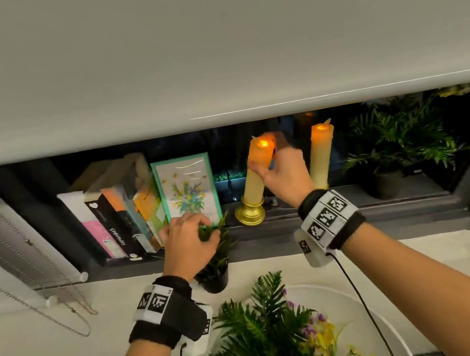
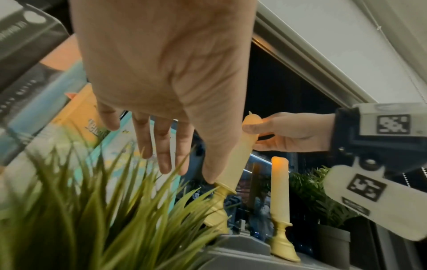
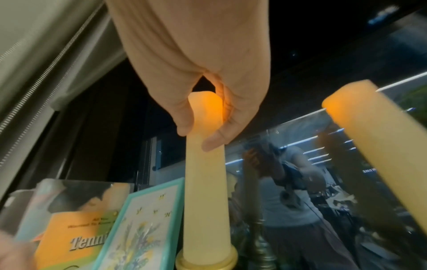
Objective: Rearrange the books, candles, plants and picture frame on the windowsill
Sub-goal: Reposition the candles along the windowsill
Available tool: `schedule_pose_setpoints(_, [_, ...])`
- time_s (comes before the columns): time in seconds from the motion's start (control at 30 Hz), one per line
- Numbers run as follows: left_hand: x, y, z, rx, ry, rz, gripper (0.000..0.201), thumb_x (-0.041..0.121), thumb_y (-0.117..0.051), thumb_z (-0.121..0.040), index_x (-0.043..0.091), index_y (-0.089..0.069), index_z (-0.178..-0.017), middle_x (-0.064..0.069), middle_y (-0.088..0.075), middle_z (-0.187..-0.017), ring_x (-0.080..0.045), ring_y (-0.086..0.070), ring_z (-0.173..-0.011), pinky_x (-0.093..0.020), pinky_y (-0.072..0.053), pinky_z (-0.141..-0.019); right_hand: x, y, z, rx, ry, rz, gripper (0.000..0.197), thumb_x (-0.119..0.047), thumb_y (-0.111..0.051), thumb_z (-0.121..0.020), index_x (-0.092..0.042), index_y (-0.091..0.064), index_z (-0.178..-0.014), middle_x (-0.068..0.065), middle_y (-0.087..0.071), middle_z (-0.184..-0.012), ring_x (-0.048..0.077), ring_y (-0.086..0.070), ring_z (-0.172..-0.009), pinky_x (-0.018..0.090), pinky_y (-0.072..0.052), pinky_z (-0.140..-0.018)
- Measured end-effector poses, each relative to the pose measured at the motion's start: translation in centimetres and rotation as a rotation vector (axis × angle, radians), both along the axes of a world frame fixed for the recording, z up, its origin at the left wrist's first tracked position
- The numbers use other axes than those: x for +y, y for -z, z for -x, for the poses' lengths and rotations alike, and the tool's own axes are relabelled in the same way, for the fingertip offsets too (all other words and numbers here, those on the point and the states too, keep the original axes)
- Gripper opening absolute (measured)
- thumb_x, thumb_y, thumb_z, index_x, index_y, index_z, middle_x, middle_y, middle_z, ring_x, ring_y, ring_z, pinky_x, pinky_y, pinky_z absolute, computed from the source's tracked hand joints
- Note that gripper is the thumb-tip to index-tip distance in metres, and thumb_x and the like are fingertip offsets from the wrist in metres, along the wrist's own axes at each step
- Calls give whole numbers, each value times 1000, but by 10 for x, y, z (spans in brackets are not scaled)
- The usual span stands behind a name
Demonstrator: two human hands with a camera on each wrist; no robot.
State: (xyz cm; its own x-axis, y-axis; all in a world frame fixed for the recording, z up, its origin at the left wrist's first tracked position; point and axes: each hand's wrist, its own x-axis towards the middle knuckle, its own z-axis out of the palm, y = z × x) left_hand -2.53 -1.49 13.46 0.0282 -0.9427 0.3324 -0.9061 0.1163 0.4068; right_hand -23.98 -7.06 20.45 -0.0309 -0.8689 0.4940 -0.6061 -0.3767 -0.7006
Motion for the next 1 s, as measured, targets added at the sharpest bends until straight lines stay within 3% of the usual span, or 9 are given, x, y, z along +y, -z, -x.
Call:
schedule_pose_setpoints(0.07, [1, 5, -5, -46, 24, -51, 25, 47, -67, -79, 31, -63, -97, 10, -58, -116, -18, -44, -114, -32, -18, -88, -17, 5, -11, 13, -3, -15, 47, -29, -71, -81, -11, -52, -119, 9, -68, -103, 28, -64, -97, 41, -51, -87])
schedule_pose_setpoints(0.17, [0, 13, -13, -81, 37, -75, 28, 50, -66, -79, 33, -63, -100, 11, -57, -116, -15, -44, -113, -32, -18, -89, -38, 12, -26, 49, 1, -54, 50, -31, -70, -80, -10, -49, -120, 13, -66, -107, 33, -63, -97, 46, -53, -84])
schedule_pose_setpoints(0.37, [-10, 22, -23, -82, 63, -87, 19, 39, -67, -81, 35, -63, -99, 18, -61, -106, -11, -47, -109, -34, -19, -91, -64, 15, -42, 175, 20, -135, 48, -32, -69, -82, -9, -49, -119, 12, -67, -106, 30, -65, -95, 37, -55, -79])
schedule_pose_setpoints(0.6, [-18, 28, -27, -10, 105, -65, 12, 26, -68, -83, 33, -66, -91, 19, -64, -89, -3, -50, -98, -29, -16, -83, -76, 21, -51, 257, 25, -184, 58, -38, -69, -82, -13, -41, -127, 13, -63, -112, 34, -60, -103, 45, -53, -83])
schedule_pose_setpoints(0.73, [-22, 27, -27, -2, 90, -48, 15, 16, -65, -84, 30, -69, -89, 16, -66, -82, -3, -47, -90, -28, -16, -90, -76, 20, -54, 253, 2, -185, 65, -35, -70, -81, -15, -35, -131, 13, -62, -116, 35, -60, -105, 47, -54, -84])
schedule_pose_setpoints(0.83, [-27, 21, -29, -76, 111, -37, 20, 10, -63, -81, 28, -70, -86, 13, -68, -75, -5, -48, -84, -24, -19, -94, -73, 25, -59, 212, -13, -170, 67, -26, -70, -81, -14, -30, -134, 14, -64, -108, 34, -64, -94, 47, -56, -79])
schedule_pose_setpoints(0.9, [-30, 19, -30, -126, 132, -53, 21, 10, -62, -78, 29, -68, -84, 11, -67, -75, -9, -51, -86, -28, -24, -98, -70, 30, -62, 171, -16, -178, 67, -21, -69, -82, -10, -29, -135, 16, -64, -103, 33, -66, -87, 42, -57, -74])
schedule_pose_setpoints(1.0, [-31, 19, -30, -150, 138, -63, 19, 14, -63, -78, 31, -67, -86, 11, -66, -78, -10, -50, -88, -27, -24, -94, -68, 38, -64, 132, -8, -219, 62, -20, -69, -83, -7, -32, -131, 17, -63, -106, 34, -65, -91, 39, -55, -75])
